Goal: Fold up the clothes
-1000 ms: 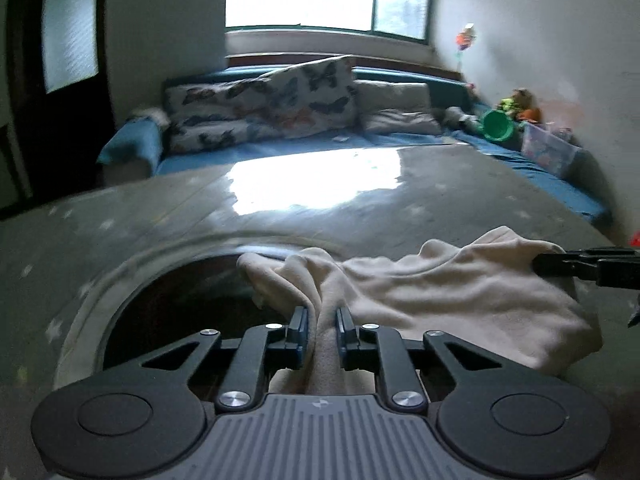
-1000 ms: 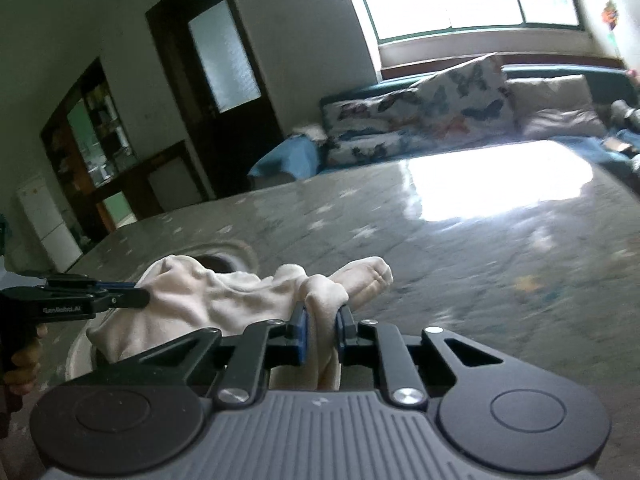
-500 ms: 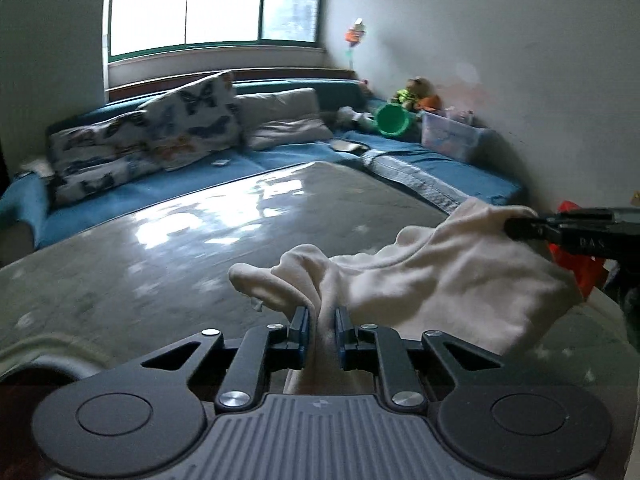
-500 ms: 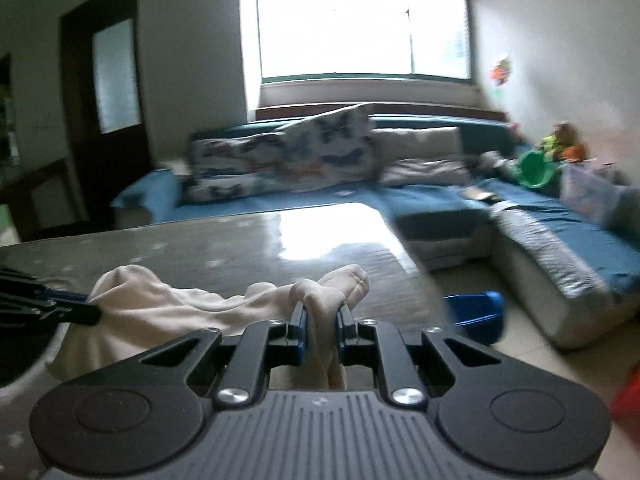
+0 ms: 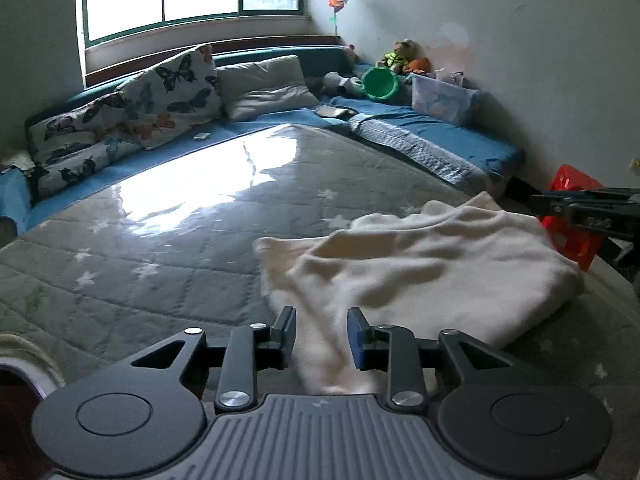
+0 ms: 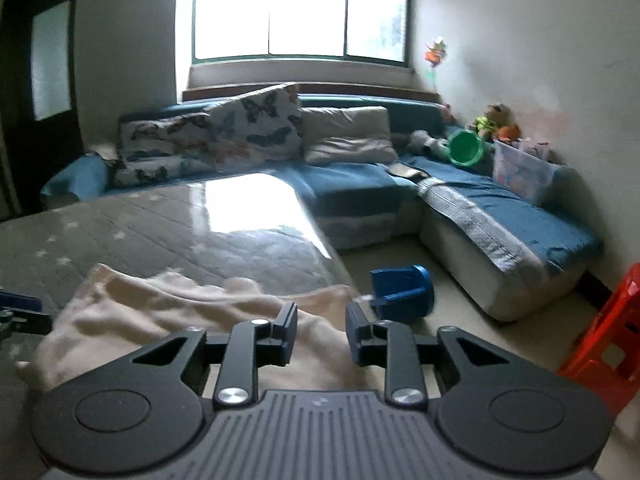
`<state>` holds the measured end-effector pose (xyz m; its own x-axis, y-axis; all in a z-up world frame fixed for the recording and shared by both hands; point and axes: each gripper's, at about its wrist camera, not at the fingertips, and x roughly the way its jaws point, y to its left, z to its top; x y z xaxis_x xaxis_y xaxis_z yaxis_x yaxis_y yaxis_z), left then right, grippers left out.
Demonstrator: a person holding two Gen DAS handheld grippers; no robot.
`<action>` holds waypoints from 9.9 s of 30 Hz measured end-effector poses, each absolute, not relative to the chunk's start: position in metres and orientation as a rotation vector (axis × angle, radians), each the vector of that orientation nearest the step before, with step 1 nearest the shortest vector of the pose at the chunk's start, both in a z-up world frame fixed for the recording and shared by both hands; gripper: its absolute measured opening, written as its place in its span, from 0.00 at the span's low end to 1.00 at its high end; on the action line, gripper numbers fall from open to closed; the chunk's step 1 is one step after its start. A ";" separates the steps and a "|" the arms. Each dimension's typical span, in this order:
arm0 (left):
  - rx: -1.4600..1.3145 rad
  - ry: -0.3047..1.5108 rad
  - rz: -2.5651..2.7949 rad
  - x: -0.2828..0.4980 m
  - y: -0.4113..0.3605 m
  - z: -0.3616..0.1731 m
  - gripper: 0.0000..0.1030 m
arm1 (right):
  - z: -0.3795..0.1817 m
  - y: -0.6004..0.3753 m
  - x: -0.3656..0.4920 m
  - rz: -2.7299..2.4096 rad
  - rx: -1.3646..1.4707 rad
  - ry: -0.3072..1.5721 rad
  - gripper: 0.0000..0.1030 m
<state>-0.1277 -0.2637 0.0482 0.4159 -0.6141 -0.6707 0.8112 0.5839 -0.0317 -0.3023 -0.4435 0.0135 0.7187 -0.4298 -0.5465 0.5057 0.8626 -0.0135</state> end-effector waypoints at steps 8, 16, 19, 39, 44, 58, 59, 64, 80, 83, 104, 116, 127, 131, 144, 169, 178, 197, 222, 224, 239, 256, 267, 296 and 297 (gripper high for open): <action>0.337 0.685 -0.835 -0.123 -0.214 0.054 0.31 | 0.004 -0.365 -0.268 -0.272 0.039 0.603 0.39; 0.337 0.618 -0.744 -0.133 -0.142 0.069 0.47 | -0.023 -0.299 -0.232 -0.193 -0.136 0.658 0.39; 0.316 0.613 -0.710 -0.136 -0.111 0.070 0.47 | -0.021 -0.280 -0.233 -0.197 -0.234 0.654 0.39; 0.188 0.646 -0.316 -0.142 0.058 0.038 0.60 | 0.018 -0.258 -0.204 -0.067 -0.077 0.582 0.64; 0.151 0.642 -0.219 -0.130 0.079 0.031 0.70 | 0.009 -0.221 -0.188 0.029 -0.076 0.575 0.79; 0.111 0.667 -0.104 -0.099 0.100 0.016 0.90 | -0.024 -0.208 -0.148 0.041 -0.035 0.618 0.93; 0.111 0.671 -0.100 -0.098 0.101 0.015 0.91 | -0.027 -0.209 -0.146 0.034 -0.027 0.622 0.93; 0.099 0.685 -0.096 -0.094 0.103 0.014 0.97 | -0.030 -0.217 -0.141 0.006 0.007 0.631 0.98; 0.096 0.694 -0.094 -0.091 0.103 0.011 1.00 | -0.042 -0.217 -0.124 -0.013 0.002 0.703 1.00; 0.093 0.694 -0.095 -0.091 0.103 0.010 1.00 | -0.042 -0.217 -0.124 -0.014 0.001 0.704 1.00; 0.092 0.693 -0.095 -0.091 0.102 0.011 1.00 | -0.042 -0.217 -0.121 -0.013 0.004 0.707 1.00; 0.093 0.693 -0.095 -0.091 0.103 0.010 1.00 | -0.043 -0.220 -0.120 -0.012 0.006 0.707 1.00; 0.093 0.693 -0.095 -0.091 0.103 0.010 1.00 | -0.044 -0.221 -0.120 -0.011 0.007 0.707 1.00; 0.093 0.693 -0.095 -0.091 0.103 0.010 1.00 | -0.044 -0.221 -0.120 -0.011 0.008 0.707 1.00; 0.093 0.693 -0.095 -0.091 0.103 0.011 1.00 | -0.044 -0.222 -0.121 -0.009 0.007 0.707 1.00; 0.093 0.693 -0.095 -0.091 0.103 0.011 1.00 | -0.044 -0.223 -0.122 -0.008 0.007 0.708 1.00; 0.093 0.693 -0.095 -0.091 0.103 0.011 1.00 | -0.044 -0.223 -0.122 -0.008 0.007 0.708 1.00; 0.093 0.693 -0.095 -0.091 0.103 0.011 1.00 | -0.044 -0.223 -0.122 -0.008 0.008 0.708 1.00; 0.093 0.693 -0.095 -0.091 0.103 0.011 1.00 | -0.044 -0.223 -0.122 -0.009 0.008 0.708 1.00; 0.093 0.693 -0.095 -0.091 0.104 0.011 1.00 | -0.044 -0.223 -0.122 -0.009 0.008 0.708 1.00; 0.093 0.693 -0.095 -0.091 0.104 0.011 1.00 | -0.044 -0.223 -0.122 -0.009 0.008 0.708 1.00; 0.093 0.693 -0.096 -0.091 0.104 0.011 1.00 | -0.044 -0.223 -0.122 -0.008 0.008 0.708 1.00; 0.093 0.693 -0.096 -0.091 0.104 0.011 1.00 | -0.044 -0.223 -0.122 -0.008 0.008 0.708 1.00; 0.093 0.693 -0.096 -0.091 0.104 0.011 1.00 | -0.044 -0.223 -0.122 -0.009 0.008 0.708 1.00; 0.093 0.693 -0.096 -0.091 0.104 0.011 1.00 | -0.044 -0.223 -0.122 -0.009 0.008 0.708 1.00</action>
